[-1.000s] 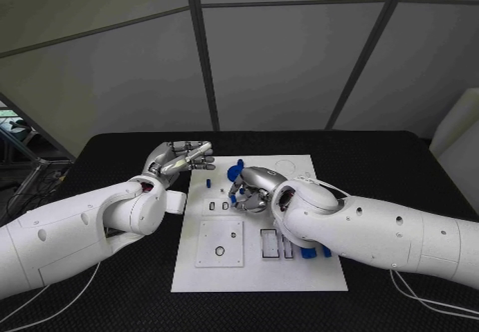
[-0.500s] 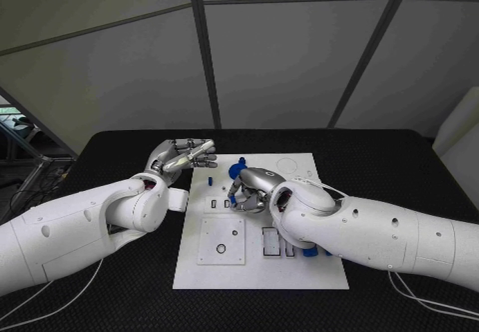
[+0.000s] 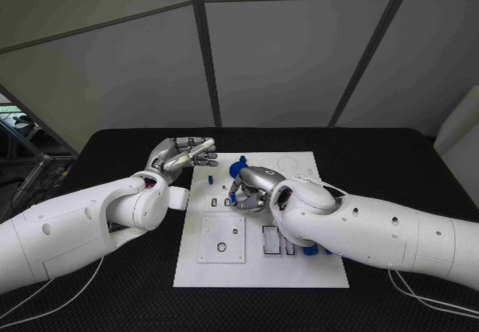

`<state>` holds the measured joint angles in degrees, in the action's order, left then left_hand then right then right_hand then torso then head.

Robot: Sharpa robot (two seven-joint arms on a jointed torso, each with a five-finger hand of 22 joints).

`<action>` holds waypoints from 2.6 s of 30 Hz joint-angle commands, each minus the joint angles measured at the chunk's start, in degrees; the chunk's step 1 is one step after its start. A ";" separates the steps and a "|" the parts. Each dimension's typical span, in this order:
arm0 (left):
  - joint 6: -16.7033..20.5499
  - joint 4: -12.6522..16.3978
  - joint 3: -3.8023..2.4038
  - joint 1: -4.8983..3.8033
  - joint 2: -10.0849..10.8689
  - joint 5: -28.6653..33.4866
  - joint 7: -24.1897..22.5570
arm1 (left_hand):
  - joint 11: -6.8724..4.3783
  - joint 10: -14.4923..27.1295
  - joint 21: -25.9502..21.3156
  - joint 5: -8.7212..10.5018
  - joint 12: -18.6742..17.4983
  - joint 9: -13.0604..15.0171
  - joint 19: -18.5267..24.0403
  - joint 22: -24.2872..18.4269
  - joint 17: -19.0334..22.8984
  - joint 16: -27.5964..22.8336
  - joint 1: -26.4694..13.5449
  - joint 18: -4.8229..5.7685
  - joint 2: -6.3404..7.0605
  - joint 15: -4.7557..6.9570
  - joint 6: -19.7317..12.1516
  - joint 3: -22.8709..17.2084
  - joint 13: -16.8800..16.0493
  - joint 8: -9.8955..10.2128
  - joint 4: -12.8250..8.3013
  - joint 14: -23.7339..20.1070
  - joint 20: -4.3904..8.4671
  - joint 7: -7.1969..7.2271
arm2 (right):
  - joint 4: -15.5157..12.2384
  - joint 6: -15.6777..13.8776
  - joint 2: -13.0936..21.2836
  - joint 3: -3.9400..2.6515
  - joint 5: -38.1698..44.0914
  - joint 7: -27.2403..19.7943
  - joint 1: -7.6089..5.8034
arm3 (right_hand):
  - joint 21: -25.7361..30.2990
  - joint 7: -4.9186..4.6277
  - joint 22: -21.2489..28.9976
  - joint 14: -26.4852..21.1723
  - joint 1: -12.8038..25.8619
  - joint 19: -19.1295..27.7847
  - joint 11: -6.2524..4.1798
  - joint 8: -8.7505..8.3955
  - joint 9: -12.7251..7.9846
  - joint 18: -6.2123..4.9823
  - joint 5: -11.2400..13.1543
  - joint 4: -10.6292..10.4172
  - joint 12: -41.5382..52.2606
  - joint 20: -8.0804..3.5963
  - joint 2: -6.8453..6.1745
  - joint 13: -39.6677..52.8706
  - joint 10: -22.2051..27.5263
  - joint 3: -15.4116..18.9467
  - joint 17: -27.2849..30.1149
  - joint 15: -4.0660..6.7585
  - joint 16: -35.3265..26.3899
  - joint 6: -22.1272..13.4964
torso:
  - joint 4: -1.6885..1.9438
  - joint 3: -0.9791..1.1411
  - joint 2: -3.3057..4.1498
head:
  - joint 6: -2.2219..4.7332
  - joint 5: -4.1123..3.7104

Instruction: Assemble the parts on the task board

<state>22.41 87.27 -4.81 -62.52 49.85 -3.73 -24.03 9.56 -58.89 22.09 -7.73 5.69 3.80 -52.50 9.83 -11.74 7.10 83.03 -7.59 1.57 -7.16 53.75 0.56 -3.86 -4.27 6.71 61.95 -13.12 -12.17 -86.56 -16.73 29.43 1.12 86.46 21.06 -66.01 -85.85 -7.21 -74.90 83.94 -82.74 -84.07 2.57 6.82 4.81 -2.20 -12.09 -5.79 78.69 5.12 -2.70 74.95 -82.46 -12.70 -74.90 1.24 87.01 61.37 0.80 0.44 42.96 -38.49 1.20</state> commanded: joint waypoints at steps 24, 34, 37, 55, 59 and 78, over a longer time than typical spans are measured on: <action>-0.29 0.06 -0.06 -0.11 -0.04 -0.34 -0.13 | 0.07 -0.27 0.20 0.23 -0.29 -0.03 0.15 0.03 -0.10 -0.21 0.42 -2.81 -0.04 0.08 0.24 -0.07 0.03 0.28 -0.29 -0.13 0.05 -0.22 | 0.06 2.32 0.02 0.17 1.31 0.92 0.15 | 0.75 -1.82 -6.68 4.56 1.54 0.93 1.35 -2.37 -0.86 0.07 0.06 0.40 -2.26 0.86 -2.25 2.83 1.84 -0.75 -8.45 -0.98 -0.38 -4.10 | -0.04 0.00 -0.03 | -0.27 0.07; -0.32 0.01 -0.06 -0.10 -0.05 -0.34 -0.10 | 0.07 -0.27 0.20 0.23 -0.29 -0.03 0.15 0.03 -0.10 -0.21 0.42 -2.81 -0.04 0.08 0.24 -0.07 0.03 0.28 -0.29 -0.13 0.05 -0.22 | 0.10 2.02 -0.03 0.17 1.38 0.93 0.16 | 0.87 -2.12 -6.53 4.54 2.20 1.06 1.67 -2.75 -0.90 0.03 0.42 0.26 -2.82 1.19 -2.96 2.34 2.35 -0.67 -8.37 -1.27 -0.44 -5.22 | -0.07 0.01 0.01 | -0.29 0.09; -0.33 0.00 -0.06 -0.10 -0.06 -0.34 -0.05 | 0.07 -0.27 0.20 0.23 -0.29 -0.03 0.15 0.03 -0.10 -0.21 0.42 -2.81 -0.04 0.08 0.24 -0.07 0.03 0.28 -0.29 -0.13 0.05 -0.22 | 0.10 1.81 -0.04 0.17 1.38 0.92 0.16 | 0.93 -2.17 -6.46 4.53 2.85 1.13 1.76 -2.74 -0.85 0.01 1.42 -0.06 -2.92 1.34 -3.31 2.23 2.46 -0.40 -8.35 -1.38 -0.46 -5.58 | -0.06 0.01 0.00 | -0.29 0.06; -0.57 -0.29 -0.06 -0.10 -0.20 -0.34 0.08 | 0.10 -0.26 0.21 0.24 -0.34 -0.04 0.19 0.04 -0.13 -0.29 0.42 -2.80 -0.08 0.07 0.22 -0.06 0.04 0.30 -0.36 -0.16 0.04 -0.24 | -0.25 -8.71 0.57 0.17 -1.32 -4.57 0.17 | 1.38 -3.18 -5.98 4.44 3.25 1.53 2.71 -2.56 -0.87 -0.14 0.13 -4.60 -7.26 2.18 -5.64 -2.29 5.77 6.65 -8.08 -2.23 -0.68 -13.20 | -0.07 0.04 -0.06 | -0.26 -0.02; -0.69 -0.47 -0.05 -0.10 -0.21 -0.36 0.28 | 0.09 -0.29 0.22 0.24 -0.34 -0.04 0.20 0.04 -0.14 -0.29 0.42 -2.80 -0.09 0.07 0.24 -0.07 0.03 0.30 -0.37 -0.16 0.04 -0.21 | -1.11 -11.72 1.49 0.15 -2.03 -7.38 0.17 | 1.32 -3.20 -6.10 4.47 2.30 1.42 2.72 -2.14 -0.74 -0.11 -0.44 -4.93 -6.92 2.21 -5.17 -2.15 5.51 6.86 -8.19 -2.24 -0.63 -12.84 | -0.10 0.06 -0.08 | -0.17 0.02; -12.54 -0.72 -0.11 -0.70 1.46 -22.01 21.57 | -7.53 -13.62 37.77 -2.04 25.74 3.94 -21.94 33.58 -54.31 62.21 -5.05 0.29 -0.68 8.85 6.24 0.90 -18.31 -8.26 3.06 23.58 8.78 5.60 | -3.85 -5.08 16.81 -3.56 -30.36 -28.42 -4.63 | 15.22 -1.09 12.90 -1.78 0.07 16.31 0.58 1.60 -0.19 -4.59 -1.43 -4.65 -21.07 0.54 -2.44 -15.30 12.87 7.06 12.73 -0.33 -16.02 -4.92 | -0.81 0.09 -1.28 | -0.18 0.81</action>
<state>16.71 86.42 -4.83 -62.98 51.33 -16.17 -11.95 2.11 -72.57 58.04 -9.96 30.06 7.49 -73.89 41.09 -63.15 66.56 78.59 -7.33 0.99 1.45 59.94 1.36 -21.18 -12.12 9.36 84.04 -4.35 -6.82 -90.62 -24.08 45.92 -2.43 66.08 -2.94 -70.41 -71.96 -8.30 -63.68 82.73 -82.51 -69.07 3.26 8.14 4.72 -6.43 -13.28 -10.46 59.45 5.76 -5.39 61.19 -70.55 -5.61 -64.08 0.90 72.62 56.18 0.25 0.44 42.08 -38.52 1.91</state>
